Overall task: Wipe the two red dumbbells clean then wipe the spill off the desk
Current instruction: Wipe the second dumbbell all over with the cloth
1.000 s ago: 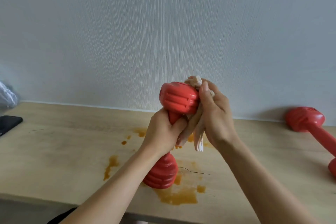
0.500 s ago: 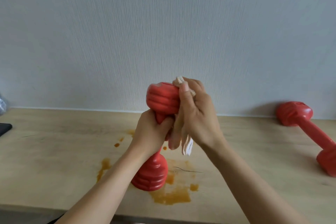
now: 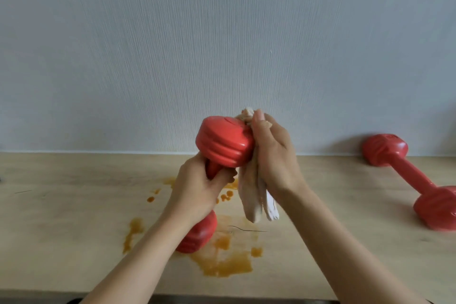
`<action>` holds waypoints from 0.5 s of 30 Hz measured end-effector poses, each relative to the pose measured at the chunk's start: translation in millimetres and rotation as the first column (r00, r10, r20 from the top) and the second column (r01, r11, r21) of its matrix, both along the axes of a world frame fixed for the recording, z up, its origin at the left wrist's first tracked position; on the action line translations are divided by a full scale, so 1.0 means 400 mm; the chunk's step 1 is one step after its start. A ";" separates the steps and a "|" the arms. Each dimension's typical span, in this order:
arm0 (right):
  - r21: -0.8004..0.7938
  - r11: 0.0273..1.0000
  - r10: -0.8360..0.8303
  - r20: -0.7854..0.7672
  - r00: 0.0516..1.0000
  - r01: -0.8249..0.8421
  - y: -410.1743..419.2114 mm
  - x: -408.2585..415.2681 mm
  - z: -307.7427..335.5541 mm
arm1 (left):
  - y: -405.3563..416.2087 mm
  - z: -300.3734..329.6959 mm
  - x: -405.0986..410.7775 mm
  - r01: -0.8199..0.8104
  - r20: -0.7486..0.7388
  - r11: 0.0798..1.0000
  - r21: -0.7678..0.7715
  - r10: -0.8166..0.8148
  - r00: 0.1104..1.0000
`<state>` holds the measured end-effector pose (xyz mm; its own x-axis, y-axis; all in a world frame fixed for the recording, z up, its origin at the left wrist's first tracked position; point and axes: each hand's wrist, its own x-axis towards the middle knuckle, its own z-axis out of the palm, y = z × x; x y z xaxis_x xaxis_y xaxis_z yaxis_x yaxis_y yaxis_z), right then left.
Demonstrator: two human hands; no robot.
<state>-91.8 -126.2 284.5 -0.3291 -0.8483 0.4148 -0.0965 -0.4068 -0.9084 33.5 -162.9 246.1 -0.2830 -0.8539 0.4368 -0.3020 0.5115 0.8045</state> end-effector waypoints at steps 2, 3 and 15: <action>-0.010 0.999 -0.052 -0.082 0.995 0.051 0.007 0.047 -0.006 | 0.005 -0.004 -0.002 -0.096 0.017 0.995 -0.025 0.096 0.995; -0.030 0.996 -0.086 -0.116 0.990 0.083 0.006 0.062 -0.008 | 0.007 -0.003 -0.002 -0.103 0.010 0.994 -0.028 0.104 0.995; 0.150 0.987 -0.083 0.218 0.972 0.050 -0.040 -0.013 -0.014 | -0.007 0.005 -0.007 0.109 0.021 0.992 -0.071 -0.108 0.994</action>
<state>-97.1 -142.3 279.0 -0.4573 -0.8664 0.2006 0.0928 -0.2709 -0.9581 30.7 -165.6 248.0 -0.3804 -0.7844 0.4898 -0.2551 0.5981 0.7597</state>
